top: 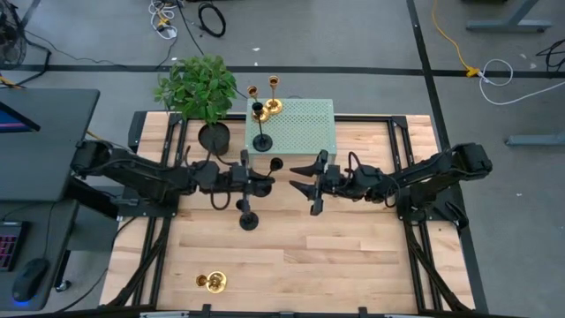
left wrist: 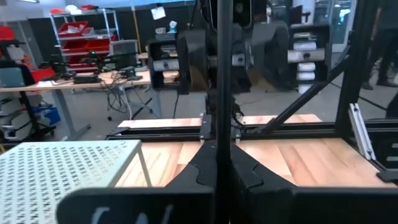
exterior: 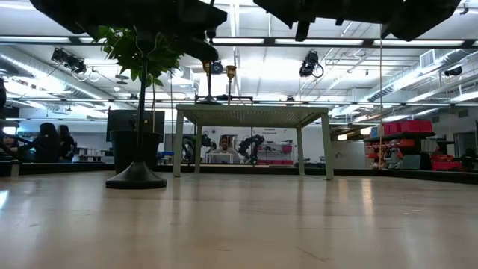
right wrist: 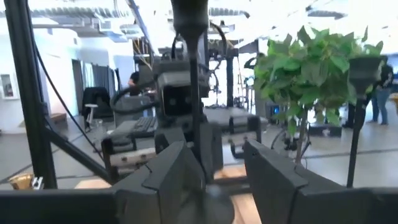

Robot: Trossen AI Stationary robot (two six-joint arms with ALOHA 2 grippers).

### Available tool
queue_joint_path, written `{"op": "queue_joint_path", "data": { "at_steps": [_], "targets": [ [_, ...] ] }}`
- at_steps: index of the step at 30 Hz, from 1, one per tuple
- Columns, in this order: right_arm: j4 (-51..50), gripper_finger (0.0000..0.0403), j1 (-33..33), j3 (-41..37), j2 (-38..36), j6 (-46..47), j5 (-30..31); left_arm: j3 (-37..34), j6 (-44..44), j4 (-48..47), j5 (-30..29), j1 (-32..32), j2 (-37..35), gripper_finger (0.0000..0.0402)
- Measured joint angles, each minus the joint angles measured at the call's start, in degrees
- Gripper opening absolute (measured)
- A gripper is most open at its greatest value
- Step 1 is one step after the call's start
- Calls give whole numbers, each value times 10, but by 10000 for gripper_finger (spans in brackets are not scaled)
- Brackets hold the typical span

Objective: Pick & Place candle stick holders
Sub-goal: Put the top black candle holder on the shelf

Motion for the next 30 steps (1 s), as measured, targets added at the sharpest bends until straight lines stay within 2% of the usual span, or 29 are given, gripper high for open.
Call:
{"op": "queue_joint_path", "data": {
  "at_steps": [4,14,23,30],
  "targets": [
    [4,169,-5,16,7,-4,-5,0,-3,21,12,7,13,5],
    [-12,169,-12,108,91,-30,-19,0,-5,24,13,9,15,5],
    [-28,167,-21,152,112,-30,-30,0,-5,23,21,9,15,5],
    [-28,127,-24,155,112,-29,-30,0,-5,23,21,9,15,5]
  ]
}}
